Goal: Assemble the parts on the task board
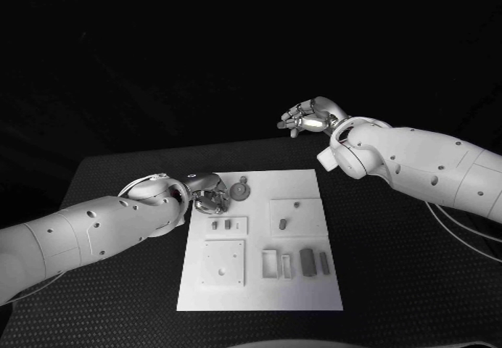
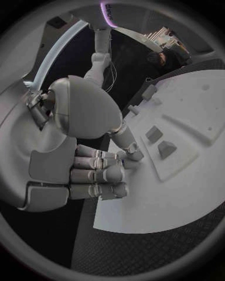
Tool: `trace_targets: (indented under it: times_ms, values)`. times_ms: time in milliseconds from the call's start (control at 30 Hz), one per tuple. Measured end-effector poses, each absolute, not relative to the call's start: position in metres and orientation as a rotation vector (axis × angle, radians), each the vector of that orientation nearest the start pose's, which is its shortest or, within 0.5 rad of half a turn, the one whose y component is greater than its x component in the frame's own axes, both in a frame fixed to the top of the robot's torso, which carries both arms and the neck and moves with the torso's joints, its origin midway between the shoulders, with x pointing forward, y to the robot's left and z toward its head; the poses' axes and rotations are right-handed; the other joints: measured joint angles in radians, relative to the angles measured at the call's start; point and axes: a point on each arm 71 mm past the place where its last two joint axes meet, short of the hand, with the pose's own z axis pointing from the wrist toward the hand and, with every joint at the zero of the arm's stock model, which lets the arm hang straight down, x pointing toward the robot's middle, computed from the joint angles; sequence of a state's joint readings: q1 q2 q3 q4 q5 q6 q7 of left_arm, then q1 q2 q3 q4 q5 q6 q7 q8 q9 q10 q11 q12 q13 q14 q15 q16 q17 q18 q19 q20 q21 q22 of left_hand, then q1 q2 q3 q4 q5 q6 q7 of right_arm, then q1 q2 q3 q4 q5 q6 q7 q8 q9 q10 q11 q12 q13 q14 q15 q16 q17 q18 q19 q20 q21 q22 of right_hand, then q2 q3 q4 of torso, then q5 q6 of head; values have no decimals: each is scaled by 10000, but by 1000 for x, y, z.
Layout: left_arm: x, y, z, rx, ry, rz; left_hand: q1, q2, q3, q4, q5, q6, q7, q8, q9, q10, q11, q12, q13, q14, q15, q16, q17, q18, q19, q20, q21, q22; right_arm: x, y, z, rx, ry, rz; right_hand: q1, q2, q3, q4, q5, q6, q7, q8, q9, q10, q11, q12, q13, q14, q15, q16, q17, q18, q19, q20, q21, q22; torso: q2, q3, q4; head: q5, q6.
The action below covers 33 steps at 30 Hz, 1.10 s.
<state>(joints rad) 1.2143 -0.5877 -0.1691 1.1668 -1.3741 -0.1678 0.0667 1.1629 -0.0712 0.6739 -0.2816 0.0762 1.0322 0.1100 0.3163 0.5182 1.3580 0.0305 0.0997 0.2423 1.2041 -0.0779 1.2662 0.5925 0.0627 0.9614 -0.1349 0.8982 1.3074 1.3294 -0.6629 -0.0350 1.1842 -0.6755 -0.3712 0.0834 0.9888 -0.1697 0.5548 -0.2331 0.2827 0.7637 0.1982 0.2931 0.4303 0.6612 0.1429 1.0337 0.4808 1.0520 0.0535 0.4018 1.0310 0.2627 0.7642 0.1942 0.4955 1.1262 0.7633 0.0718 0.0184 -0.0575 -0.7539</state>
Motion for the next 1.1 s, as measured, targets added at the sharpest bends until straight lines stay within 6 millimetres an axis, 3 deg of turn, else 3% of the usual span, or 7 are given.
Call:
trace_targets:
  times_ms: [233,500,1100]
  values:
    - [523,167,-249,2835,18799,-6790,-51,-32,14,15,0,-322,131,-175,-86,-3,-2,-32,22,-36,-35,0,-25,-3,-1,1,1,-1,569,-218,-132,5462,15248,9708,0,0,0,0,0,0,0,0,0,0,0,0,0,0,0,0,-1,1,0,0,0,0,0,-1,4,-11,12]
    - [523,171,-250,2731,18838,-6687,146,-277,68,17,1,-926,194,-471,-247,2,-6,-34,62,-37,-35,78,-38,-10,-25,-23,39,-1,569,-219,-132,5468,15244,9698,0,0,0,0,0,0,0,0,1,0,0,0,-10,0,0,0,7,1,0,0,0,-1,0,-3,4,-25,13]
    - [526,188,-250,2395,18827,-6329,238,-368,38,-13,2,-1105,203,-539,-313,73,0,-94,85,-37,-35,78,-59,-83,-24,-22,39,6,569,-226,-132,5532,15219,9580,0,0,0,0,0,0,0,37,-8,0,0,0,-26,0,0,-38,18,0,0,0,0,15,-1,-5,5,-30,60]
